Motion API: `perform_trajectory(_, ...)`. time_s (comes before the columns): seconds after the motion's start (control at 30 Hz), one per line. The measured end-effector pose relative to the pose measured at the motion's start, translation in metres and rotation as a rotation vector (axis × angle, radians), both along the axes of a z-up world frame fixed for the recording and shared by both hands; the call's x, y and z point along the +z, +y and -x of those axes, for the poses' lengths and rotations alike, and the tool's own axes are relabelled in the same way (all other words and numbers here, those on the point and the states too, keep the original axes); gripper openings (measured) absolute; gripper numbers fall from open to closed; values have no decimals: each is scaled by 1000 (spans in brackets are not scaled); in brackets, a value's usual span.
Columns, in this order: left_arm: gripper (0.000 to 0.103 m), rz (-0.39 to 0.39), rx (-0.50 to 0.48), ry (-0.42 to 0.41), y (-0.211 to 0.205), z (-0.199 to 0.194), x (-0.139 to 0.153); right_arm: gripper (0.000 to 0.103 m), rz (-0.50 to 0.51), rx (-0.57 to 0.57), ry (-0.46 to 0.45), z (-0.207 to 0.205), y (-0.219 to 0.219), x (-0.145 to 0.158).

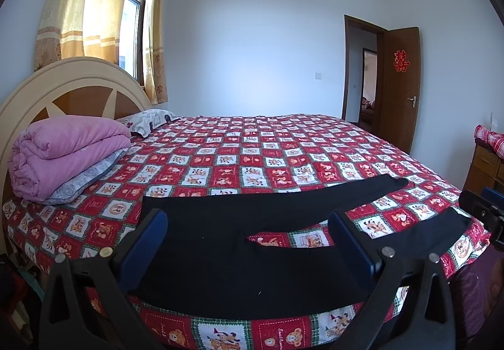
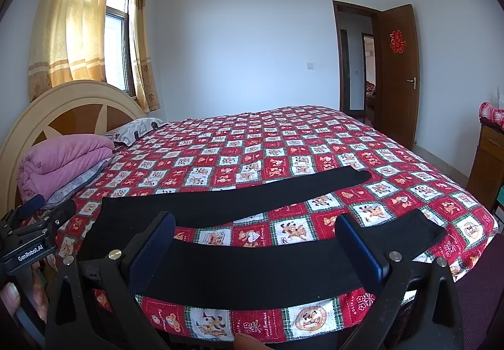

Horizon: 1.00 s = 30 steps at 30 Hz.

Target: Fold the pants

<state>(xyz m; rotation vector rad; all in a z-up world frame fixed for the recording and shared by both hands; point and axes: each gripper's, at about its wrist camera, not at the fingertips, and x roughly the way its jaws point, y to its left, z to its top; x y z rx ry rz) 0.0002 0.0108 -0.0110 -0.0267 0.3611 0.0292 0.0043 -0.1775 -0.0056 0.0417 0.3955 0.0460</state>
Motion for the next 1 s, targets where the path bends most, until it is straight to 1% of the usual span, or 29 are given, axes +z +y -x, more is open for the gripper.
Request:
perform_trajectory(0.17,103,5,-1,18,-2,-5,-5,102,9,-1,15,-5,2,-5)
perform_trajectory(0.3,103,5,1,43,-2,-12,-17,102,19,-5,34,-11,4,-12)
perform_trajectory(0.43,103,-16,22,93,14,-38,-35,102,28,-11,63,-20,5,-23)
perform_trajectory(0.5,103,-43,76,96,35,-57,-44,102,31,-9,95,-29,5,-33)
perform_trajectory(0.57,103,-61,144,121,65,-79,-54,102,33,-1,125,-38,5,-43)
perform_trajectory(0.7,103,-7,249,201,143,-130,-70,102,39,13,173,-52,5,-65)
perform_trajectory(0.77,103,1,251,229,168,-151,-77,102,42,14,182,-58,5,-75)
perform_trajectory(0.83,101,-8,228,261,184,-174,-85,102,52,12,192,-64,6,-83)
perform_trajectory(0.87,99,-10,216,272,187,-182,-88,102,60,8,199,-67,6,-88)
perform_trajectory(0.93,91,-6,183,308,195,-206,-97,102,77,1,220,-74,6,-98)
perform_trajectory(1.0,89,-1,162,331,202,-223,-105,102,91,0,250,-82,5,-108)
